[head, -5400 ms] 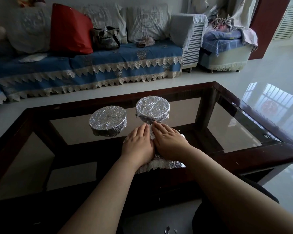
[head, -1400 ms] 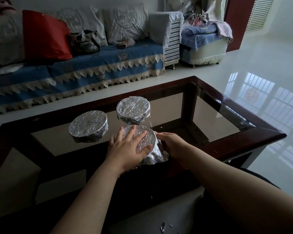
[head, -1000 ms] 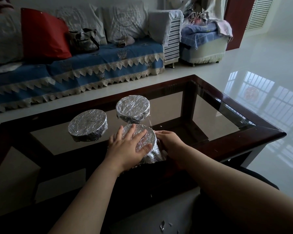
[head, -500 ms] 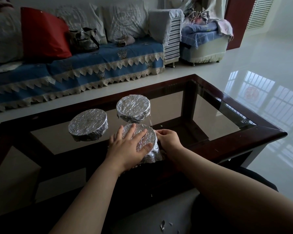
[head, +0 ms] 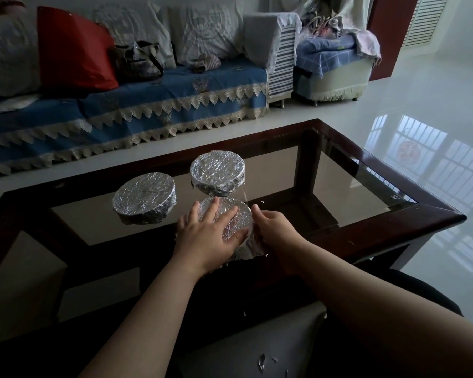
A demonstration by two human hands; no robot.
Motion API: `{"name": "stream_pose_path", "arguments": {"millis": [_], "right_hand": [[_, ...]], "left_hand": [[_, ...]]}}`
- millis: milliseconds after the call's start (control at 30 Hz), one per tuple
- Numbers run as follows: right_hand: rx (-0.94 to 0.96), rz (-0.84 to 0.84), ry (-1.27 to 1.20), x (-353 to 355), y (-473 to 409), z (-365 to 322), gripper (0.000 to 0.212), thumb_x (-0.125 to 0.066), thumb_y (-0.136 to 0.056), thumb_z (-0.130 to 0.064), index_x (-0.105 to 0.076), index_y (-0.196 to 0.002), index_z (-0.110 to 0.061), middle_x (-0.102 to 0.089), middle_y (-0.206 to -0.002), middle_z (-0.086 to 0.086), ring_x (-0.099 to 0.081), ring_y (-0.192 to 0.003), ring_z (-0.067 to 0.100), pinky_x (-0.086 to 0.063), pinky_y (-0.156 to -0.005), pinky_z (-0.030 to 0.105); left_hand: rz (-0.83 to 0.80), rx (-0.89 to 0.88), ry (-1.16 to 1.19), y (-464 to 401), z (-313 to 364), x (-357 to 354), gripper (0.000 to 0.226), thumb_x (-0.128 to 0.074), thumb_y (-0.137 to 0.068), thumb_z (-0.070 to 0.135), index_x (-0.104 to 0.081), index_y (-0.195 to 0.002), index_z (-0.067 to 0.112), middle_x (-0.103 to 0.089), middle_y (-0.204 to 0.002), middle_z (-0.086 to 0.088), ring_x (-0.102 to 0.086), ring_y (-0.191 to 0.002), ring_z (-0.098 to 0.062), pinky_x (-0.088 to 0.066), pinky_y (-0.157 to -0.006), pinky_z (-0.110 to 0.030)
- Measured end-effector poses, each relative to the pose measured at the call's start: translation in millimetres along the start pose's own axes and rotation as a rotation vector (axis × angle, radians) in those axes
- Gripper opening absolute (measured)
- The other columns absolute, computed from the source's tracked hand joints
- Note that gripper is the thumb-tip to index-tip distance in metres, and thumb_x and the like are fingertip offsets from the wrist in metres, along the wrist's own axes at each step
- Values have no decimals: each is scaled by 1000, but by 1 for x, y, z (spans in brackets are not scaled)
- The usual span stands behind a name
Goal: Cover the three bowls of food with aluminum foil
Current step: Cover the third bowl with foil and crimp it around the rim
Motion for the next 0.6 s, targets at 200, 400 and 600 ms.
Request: {"name": "stream_pose_path", "arguments": {"millis": [200,400,600], "right_hand": [[145,50,64,-7,-5,-3,32,-51,-97,-34,-60,-116,-10,-62,-81,-5,-50,-60,1,-40,-58,19],[161,2,149,-5,-9,-11,25,-50,-97,-36,-55,-99,-11,-51,-67,-5,-45,-55,6,-38,-49,18],[26,-145,-42,-6,-6,0,26,-49,-96,-41,-53,-96,-15,-47,-66,-3,-43,-49,3,-38,-48,17]], "left_hand": [[-25,132,16,6,4,0,65,-13,-86,74,-8,-147,50,4,-161,5,8,-145,-37,1,-113,-57],[-48,173,15,21,6,5,78,-6,-78,82,-2,-148,48,15,-160,4,9,-145,-38,1,-113,-57],[-29,64,-28,17,7,3,97,6,-61,88,1,-148,47,8,-161,1,13,-145,-37,2,-115,-59]]}}
Point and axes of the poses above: each hand's wrist, its own y-axis away from the middle knuckle, its own x-axis out of the back of the hand, z = x × y, the point moved 6 cm from there along -y, towards the middle knuckle
